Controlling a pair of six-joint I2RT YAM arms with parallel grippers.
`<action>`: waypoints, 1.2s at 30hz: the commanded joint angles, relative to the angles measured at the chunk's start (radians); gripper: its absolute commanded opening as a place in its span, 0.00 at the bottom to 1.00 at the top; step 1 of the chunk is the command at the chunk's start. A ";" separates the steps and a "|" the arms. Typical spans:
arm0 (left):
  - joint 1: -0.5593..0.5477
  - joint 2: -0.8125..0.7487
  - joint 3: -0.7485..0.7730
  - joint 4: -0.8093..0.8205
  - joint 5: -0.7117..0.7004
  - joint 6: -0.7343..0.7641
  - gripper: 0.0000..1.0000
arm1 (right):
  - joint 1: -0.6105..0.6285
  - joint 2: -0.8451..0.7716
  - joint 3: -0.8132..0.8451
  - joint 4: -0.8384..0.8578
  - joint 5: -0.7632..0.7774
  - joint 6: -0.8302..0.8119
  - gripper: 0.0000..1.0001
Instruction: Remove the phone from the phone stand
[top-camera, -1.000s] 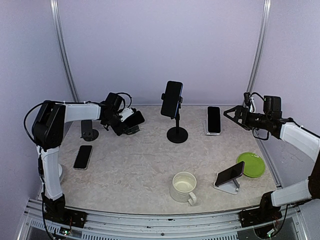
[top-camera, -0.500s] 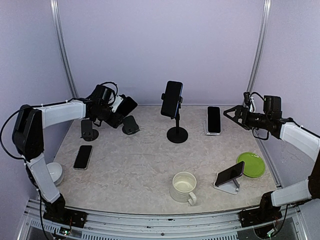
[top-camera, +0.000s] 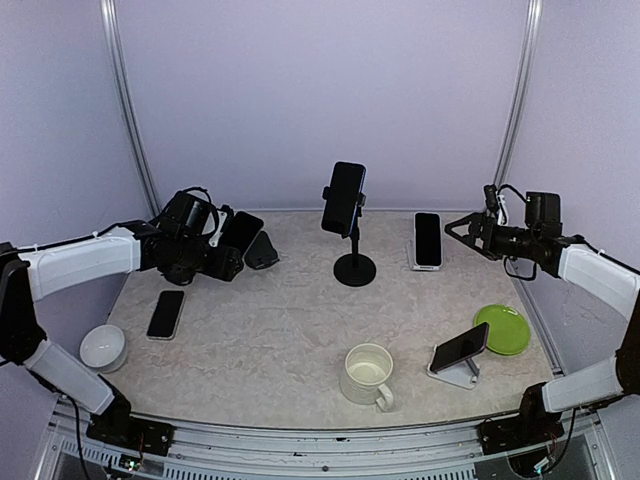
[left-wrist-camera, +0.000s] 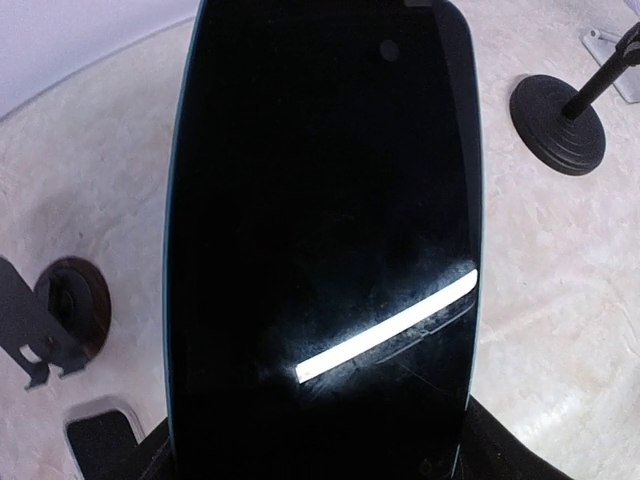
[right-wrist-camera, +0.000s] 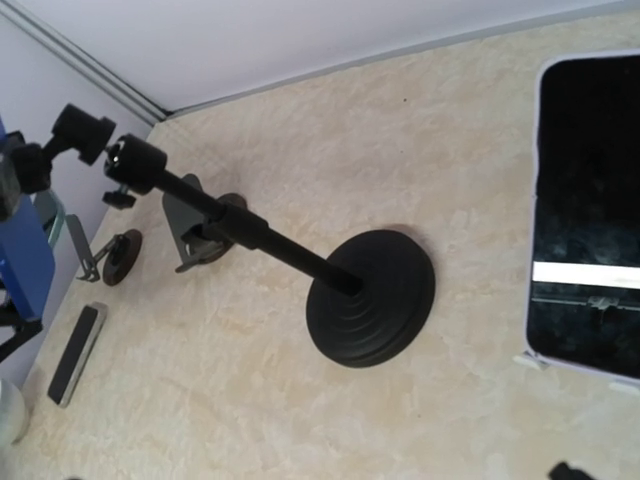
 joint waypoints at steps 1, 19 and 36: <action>-0.022 -0.106 -0.100 0.013 0.014 -0.205 0.20 | 0.008 0.010 -0.006 0.014 -0.031 -0.029 1.00; -0.040 -0.159 -0.349 -0.002 0.078 -0.461 0.20 | 0.008 -0.014 -0.028 0.004 -0.038 -0.034 1.00; 0.036 -0.046 -0.428 0.067 0.128 -0.458 0.27 | 0.008 -0.050 -0.064 0.016 -0.018 0.005 1.00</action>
